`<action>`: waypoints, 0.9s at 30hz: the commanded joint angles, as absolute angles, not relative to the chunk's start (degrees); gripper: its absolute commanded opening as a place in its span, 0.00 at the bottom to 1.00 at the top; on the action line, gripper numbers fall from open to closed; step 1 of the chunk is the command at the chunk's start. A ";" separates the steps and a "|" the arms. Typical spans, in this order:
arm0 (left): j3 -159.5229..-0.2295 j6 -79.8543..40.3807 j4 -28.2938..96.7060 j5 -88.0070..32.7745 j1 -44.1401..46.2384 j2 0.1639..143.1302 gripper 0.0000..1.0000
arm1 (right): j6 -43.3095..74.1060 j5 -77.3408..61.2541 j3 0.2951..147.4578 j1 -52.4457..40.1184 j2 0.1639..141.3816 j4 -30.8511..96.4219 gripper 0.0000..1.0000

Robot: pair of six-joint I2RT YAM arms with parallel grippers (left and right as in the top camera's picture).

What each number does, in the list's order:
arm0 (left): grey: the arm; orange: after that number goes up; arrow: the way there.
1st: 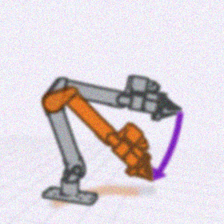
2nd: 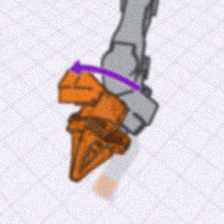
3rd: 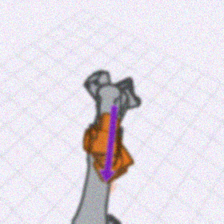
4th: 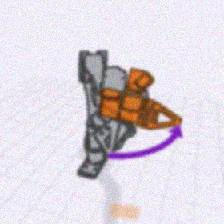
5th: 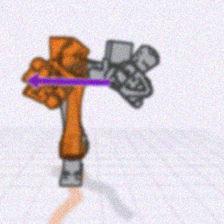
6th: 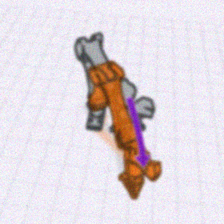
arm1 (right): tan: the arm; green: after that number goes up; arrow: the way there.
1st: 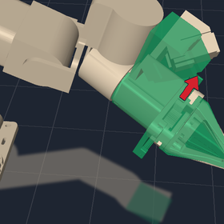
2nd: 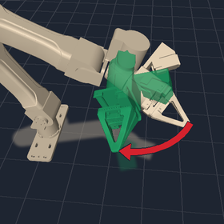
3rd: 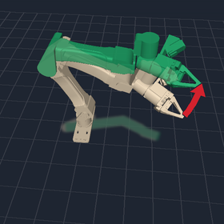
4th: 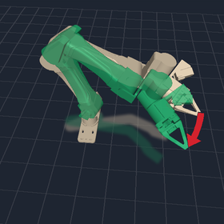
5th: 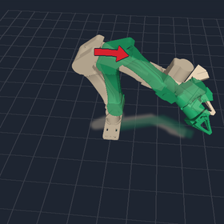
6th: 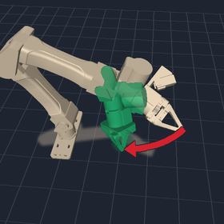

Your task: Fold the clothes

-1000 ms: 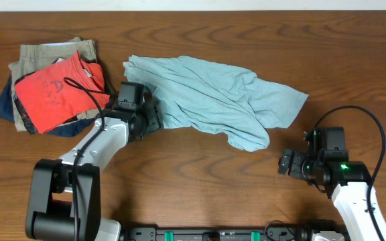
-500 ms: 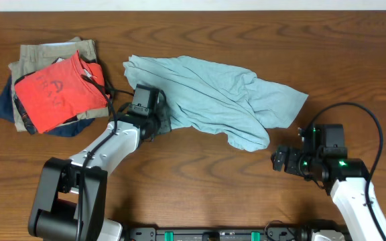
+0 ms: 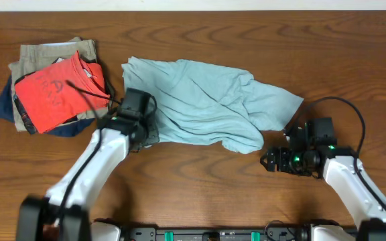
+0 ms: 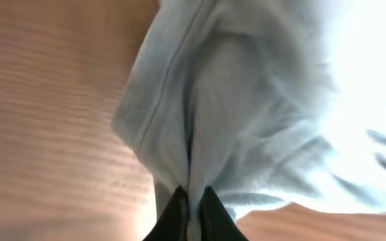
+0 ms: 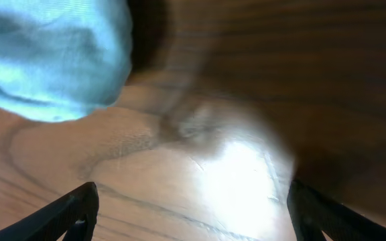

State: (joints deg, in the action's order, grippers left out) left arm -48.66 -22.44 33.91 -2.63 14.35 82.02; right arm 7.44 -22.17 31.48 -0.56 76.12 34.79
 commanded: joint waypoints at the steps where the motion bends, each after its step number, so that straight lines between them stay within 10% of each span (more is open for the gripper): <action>1: -50.87 -21.71 36.16 -1.37 14.11 76.05 0.06 | 5.23 -26.41 32.36 -2.57 78.94 33.19 0.88; 14: -50.89 -21.69 44.12 4.51 14.04 66.74 0.06 | 8.01 -22.50 32.36 -14.41 88.01 19.38 0.82; 20: -50.94 -21.71 42.96 6.72 14.04 64.03 0.06 | 8.08 -22.06 32.71 -15.22 88.92 12.97 0.01; 27: -50.94 -21.71 40.56 6.72 14.04 63.99 0.06 | 3.38 -7.77 51.72 -9.41 84.05 31.99 0.01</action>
